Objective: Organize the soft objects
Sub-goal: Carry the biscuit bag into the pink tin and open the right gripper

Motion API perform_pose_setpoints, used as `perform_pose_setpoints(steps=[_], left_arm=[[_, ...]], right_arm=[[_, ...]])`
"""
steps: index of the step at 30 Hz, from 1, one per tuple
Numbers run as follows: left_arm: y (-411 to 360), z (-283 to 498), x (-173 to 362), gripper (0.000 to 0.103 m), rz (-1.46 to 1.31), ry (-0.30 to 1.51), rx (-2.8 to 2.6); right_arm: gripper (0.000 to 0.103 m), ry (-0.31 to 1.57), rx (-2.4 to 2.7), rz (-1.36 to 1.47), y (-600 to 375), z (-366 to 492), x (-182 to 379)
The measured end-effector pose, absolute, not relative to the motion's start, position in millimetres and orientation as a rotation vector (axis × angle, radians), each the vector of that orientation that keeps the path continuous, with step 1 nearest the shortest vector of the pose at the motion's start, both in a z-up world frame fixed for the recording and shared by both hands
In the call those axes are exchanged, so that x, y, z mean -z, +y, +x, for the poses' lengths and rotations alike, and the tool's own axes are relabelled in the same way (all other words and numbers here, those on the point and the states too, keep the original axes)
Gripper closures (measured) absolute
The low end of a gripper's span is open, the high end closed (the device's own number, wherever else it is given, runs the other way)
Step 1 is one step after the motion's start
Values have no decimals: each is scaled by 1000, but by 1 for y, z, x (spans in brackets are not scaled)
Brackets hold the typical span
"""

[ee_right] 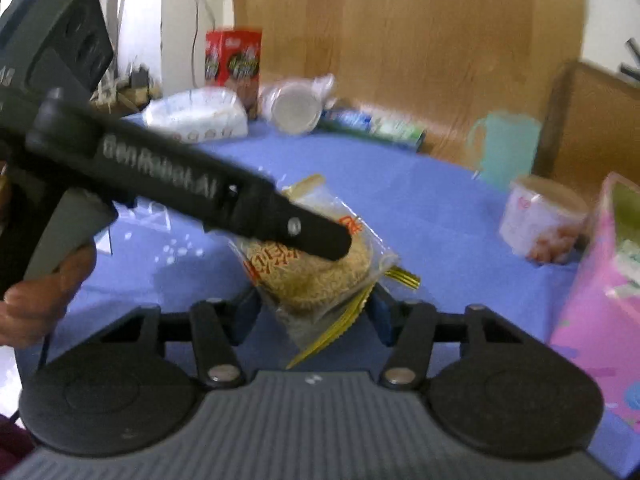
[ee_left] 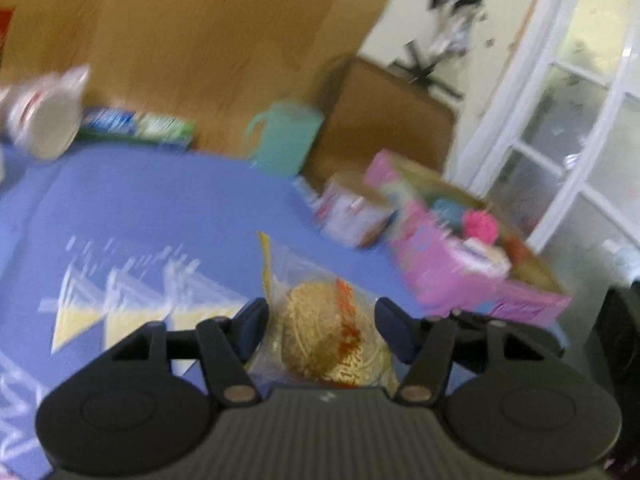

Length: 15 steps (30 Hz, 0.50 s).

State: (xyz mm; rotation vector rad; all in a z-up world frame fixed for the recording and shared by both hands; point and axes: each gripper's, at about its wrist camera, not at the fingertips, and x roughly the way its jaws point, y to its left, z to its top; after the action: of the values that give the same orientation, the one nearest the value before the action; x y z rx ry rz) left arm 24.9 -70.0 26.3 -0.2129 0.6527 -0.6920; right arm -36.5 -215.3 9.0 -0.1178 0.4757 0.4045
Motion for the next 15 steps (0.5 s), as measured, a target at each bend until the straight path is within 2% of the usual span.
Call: perform_pose_setpoints(steps=[5,12,13,15], left_arm=[[-127,31,-62,43,-140,572,823],[-243,50,-77,40,-27,576,995],[-259,55,-77,35,-26,586,1004],[-292,66,-75,12,-7,588,978]], right_arm=[[43,347,-262,-105,-255,-55,-36],[43,359,-56,-71,-343,-67,-51],[42,372,-24,-70,-356,-64,-51],[41,386,55,-92,-372,-49,-48]])
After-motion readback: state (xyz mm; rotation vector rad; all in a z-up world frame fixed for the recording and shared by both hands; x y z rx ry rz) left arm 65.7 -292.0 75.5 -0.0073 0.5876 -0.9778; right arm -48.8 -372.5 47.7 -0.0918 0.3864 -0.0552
